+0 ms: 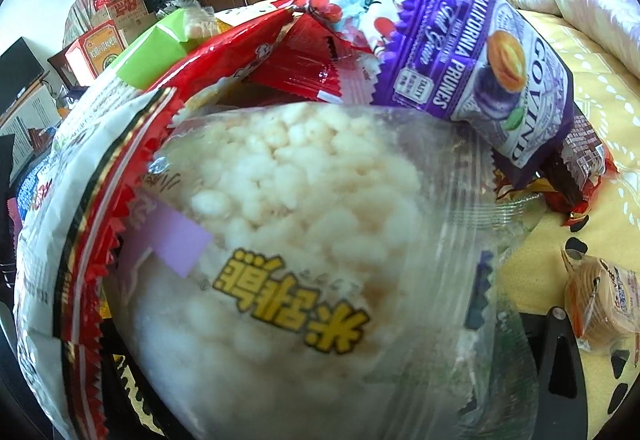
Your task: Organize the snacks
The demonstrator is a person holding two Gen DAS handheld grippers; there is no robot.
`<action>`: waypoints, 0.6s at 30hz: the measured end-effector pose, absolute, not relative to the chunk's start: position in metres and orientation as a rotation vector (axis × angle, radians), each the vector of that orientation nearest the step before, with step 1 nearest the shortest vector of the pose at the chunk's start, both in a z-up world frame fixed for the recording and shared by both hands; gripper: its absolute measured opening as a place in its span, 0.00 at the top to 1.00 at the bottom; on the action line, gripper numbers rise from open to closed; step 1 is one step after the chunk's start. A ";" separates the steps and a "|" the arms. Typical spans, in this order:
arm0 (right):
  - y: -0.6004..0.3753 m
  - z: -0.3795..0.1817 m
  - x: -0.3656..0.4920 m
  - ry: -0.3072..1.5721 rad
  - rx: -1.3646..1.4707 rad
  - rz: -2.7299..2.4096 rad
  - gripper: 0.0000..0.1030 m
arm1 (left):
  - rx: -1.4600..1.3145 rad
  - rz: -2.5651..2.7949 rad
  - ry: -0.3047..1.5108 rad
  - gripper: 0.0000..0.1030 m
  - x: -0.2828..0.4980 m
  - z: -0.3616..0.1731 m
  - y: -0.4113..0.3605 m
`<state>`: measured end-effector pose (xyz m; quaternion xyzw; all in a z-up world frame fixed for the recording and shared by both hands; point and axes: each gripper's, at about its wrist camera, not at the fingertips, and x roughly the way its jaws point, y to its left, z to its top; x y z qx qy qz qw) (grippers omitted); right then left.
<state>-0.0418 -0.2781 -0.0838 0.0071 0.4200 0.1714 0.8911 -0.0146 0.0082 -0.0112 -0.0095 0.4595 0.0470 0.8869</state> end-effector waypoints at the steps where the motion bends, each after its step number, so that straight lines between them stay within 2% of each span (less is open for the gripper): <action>1: -0.277 -0.084 -0.042 0.872 0.011 0.353 0.00 | -0.020 0.098 0.955 0.00 -0.015 -0.011 0.008; 18: -0.253 -0.085 -0.048 0.877 -0.022 0.333 0.00 | -0.020 0.098 0.955 0.00 -0.015 -0.011 0.008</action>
